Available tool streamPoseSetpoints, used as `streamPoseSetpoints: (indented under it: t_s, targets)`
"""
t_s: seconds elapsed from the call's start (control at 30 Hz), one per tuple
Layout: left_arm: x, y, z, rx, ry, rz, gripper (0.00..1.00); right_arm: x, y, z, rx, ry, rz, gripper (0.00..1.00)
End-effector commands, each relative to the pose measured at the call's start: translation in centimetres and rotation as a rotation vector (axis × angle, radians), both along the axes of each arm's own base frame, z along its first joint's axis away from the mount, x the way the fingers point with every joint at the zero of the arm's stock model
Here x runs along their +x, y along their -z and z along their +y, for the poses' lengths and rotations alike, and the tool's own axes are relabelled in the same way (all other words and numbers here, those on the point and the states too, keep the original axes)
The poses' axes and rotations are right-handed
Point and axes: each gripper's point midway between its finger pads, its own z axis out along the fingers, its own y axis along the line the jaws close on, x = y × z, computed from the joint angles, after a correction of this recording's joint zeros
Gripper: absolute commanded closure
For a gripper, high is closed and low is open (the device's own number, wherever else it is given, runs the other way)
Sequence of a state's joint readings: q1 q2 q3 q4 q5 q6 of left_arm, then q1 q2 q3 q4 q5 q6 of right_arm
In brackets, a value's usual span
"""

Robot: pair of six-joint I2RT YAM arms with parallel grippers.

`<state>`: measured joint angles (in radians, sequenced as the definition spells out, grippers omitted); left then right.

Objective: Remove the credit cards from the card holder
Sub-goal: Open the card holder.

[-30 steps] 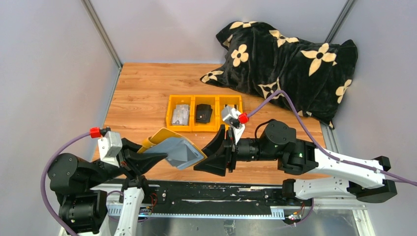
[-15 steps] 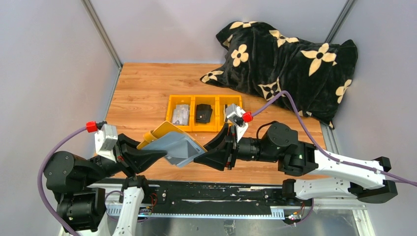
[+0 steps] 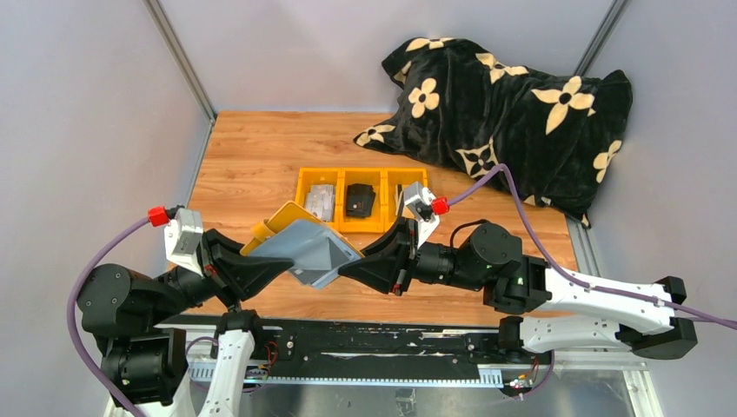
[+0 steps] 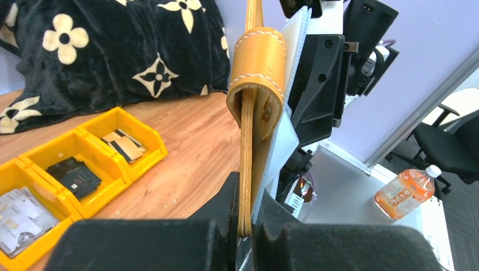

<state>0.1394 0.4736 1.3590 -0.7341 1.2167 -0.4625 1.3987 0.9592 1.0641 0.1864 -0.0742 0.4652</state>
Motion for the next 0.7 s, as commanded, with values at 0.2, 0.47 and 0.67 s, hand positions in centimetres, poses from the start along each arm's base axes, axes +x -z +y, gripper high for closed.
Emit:
streamPoseSetpoints:
  t_s: [0.2, 0.47, 0.67]
  targets:
    - [-0.9, 0.0, -0.5, -0.087, 0.034, 0.187, 1.00, 1.9, -1.1, 0.2, 0.090, 0.114, 0.074, 0.75]
    - [-1.1, -0.4, -0.6, -0.108, 0.046, 0.232, 1.00, 2.2, -0.5, 0.6, 0.084, 0.125, 0.076, 0.71]
    - [-1.1, -0.8, -0.6, -0.127, 0.043, 0.255, 1.00, 2.0, -0.1, 0.7, 0.103, 0.117, 0.070, 0.66]
